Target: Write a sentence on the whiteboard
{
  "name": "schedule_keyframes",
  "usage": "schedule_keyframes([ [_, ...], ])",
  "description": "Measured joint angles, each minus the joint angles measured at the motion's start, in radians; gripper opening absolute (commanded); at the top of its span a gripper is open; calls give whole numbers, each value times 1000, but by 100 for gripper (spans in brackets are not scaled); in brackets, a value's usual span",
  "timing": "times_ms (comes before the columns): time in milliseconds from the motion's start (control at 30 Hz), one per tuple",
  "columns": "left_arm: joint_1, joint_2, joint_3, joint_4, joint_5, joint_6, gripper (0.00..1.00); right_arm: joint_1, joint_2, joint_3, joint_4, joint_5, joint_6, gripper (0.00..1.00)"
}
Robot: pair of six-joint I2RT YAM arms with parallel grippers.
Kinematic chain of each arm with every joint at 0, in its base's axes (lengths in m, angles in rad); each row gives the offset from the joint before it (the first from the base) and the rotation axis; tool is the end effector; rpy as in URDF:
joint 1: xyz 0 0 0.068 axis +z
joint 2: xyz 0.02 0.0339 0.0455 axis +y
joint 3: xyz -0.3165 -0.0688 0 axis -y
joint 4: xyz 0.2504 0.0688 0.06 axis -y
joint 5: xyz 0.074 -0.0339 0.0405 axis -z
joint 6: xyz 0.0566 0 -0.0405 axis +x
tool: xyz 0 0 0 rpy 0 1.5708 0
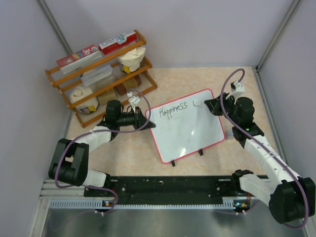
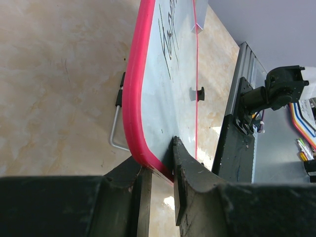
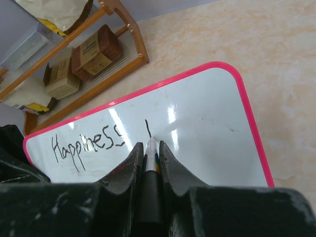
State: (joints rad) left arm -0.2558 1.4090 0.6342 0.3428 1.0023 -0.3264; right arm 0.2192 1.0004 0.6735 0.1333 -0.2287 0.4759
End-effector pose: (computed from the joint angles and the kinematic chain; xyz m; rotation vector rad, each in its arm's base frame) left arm 0.2635 -0.1182 0.2498 0.6068 1.9482 -1.3642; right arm 0.2239 0.0630 0.3315 0.0618 1.8124 0.7010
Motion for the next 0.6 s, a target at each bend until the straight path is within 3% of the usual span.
schedule_keyframes([
  [600, -3, -6, 0, -1, -1, 5, 0, 0, -37, 16, 68, -15, 43, 0],
])
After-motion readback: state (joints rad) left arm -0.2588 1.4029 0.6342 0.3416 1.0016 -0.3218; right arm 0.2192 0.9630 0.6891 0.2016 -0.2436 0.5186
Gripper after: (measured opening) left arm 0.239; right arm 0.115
